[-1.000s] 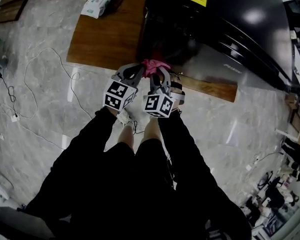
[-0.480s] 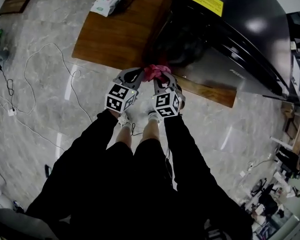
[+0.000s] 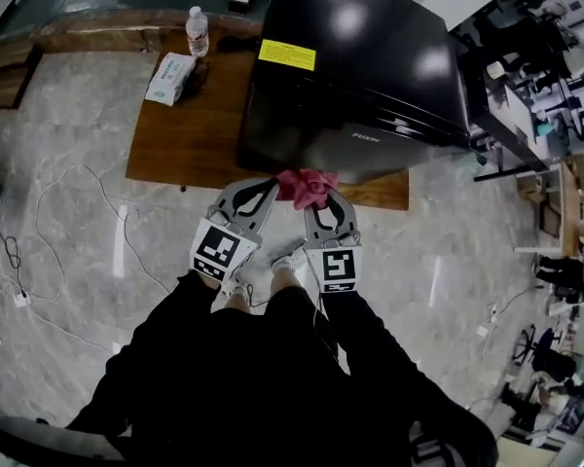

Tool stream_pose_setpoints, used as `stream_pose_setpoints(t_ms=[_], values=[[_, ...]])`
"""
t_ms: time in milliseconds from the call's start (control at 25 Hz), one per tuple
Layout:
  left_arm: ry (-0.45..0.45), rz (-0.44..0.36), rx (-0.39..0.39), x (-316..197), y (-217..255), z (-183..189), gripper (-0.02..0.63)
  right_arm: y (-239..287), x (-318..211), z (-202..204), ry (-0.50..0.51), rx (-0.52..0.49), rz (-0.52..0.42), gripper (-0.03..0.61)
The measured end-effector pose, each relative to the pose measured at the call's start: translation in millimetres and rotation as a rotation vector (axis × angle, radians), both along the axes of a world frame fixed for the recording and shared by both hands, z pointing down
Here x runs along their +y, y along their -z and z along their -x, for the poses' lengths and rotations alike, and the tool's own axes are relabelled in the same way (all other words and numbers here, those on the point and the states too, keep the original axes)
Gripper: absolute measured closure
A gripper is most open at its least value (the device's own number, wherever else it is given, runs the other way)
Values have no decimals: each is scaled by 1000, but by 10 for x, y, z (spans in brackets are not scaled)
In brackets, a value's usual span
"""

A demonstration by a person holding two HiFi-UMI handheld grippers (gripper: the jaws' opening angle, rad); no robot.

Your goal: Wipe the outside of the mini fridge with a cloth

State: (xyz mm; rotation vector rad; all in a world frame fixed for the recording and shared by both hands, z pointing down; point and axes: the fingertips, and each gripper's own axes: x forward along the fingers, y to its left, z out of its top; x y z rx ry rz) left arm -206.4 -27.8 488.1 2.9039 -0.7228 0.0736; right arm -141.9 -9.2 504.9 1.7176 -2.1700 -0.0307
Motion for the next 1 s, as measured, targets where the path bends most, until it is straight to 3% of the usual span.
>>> stream_pose_setpoints(t_ms=[160, 280, 600, 800, 1000], values=[[-107, -5, 137, 199, 658, -533, 607, 638, 139, -457, -111, -15, -103, 500], [-169, -29, 174, 324, 1046, -918, 607, 988, 272, -822, -172, -46, -176, 500], [-195, -139, 155, 516, 1754, -1672, 607, 1764, 431, -1827, -291, -153, -316, 501], [-196, -157, 131, 594, 1779, -2094, 607, 1661, 335, -2241, -304, -225, -317, 502], [-183, -147, 83, 530, 1585, -2352, 607, 1521, 187, -2389, -265, -191, -341, 502]])
